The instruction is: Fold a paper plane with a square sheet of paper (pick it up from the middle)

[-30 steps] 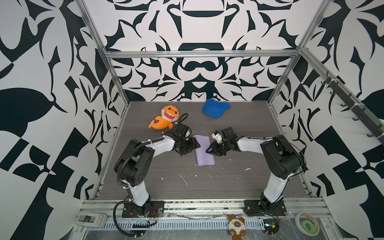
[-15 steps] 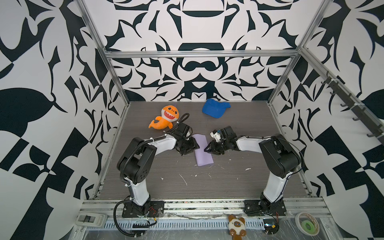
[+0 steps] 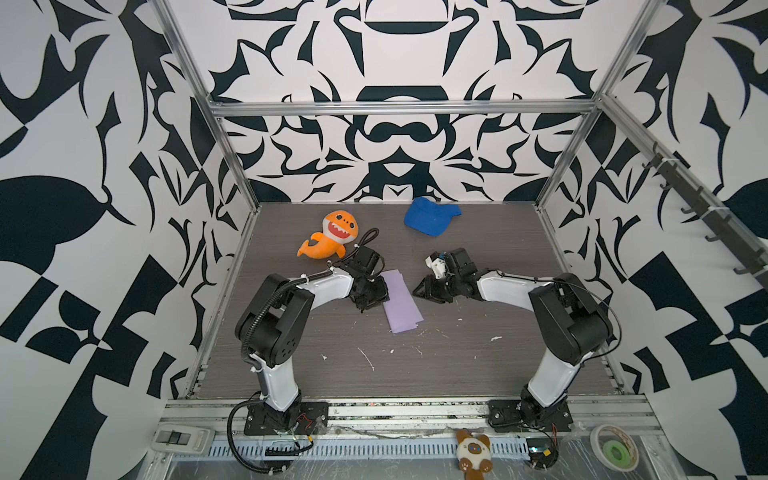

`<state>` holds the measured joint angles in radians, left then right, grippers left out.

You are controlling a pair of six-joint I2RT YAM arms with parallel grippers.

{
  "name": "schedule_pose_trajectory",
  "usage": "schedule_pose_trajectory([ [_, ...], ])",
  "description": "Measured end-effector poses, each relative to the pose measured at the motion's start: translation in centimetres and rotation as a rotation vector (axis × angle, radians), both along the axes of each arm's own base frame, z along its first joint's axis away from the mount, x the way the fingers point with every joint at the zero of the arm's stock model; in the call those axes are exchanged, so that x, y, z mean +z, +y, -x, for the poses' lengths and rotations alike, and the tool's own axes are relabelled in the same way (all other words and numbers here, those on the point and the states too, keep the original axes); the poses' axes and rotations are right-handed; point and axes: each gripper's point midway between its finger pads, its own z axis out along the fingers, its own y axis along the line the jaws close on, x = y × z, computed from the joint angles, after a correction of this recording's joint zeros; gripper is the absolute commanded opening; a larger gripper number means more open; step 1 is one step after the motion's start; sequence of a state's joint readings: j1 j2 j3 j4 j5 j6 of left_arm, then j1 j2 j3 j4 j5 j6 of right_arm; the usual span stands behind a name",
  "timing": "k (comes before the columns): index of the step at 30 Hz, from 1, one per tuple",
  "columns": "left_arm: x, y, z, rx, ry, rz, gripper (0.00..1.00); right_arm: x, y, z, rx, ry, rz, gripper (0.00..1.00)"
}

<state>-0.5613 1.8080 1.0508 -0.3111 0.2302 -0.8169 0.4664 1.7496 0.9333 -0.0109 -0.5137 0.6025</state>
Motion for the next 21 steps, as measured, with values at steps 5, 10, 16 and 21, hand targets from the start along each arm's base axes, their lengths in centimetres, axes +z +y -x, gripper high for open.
schedule_pose_trajectory([
  [5, -0.14, 0.13, 0.32, -0.067, -0.018, -0.018, 0.33, 1.14, -0.47, -0.63, -0.025, -0.051, 0.018, 0.35],
  [10, -0.17, 0.35, 0.53, -0.103, -0.024, -0.037, 0.3, 0.68, -0.83, -0.43, -0.034, -0.038, 0.038, 0.35],
  [16, -0.33, 0.75, 0.51, -0.089, -0.02, -0.059, 0.28, 0.48, -0.94, -0.23, -0.034, -0.027, 0.044, 0.35],
  [21, -0.38, 0.95, 0.31, -0.052, -0.014, -0.067, 0.28, 0.38, -0.93, -0.19, -0.033, -0.024, 0.045, 0.35],
])
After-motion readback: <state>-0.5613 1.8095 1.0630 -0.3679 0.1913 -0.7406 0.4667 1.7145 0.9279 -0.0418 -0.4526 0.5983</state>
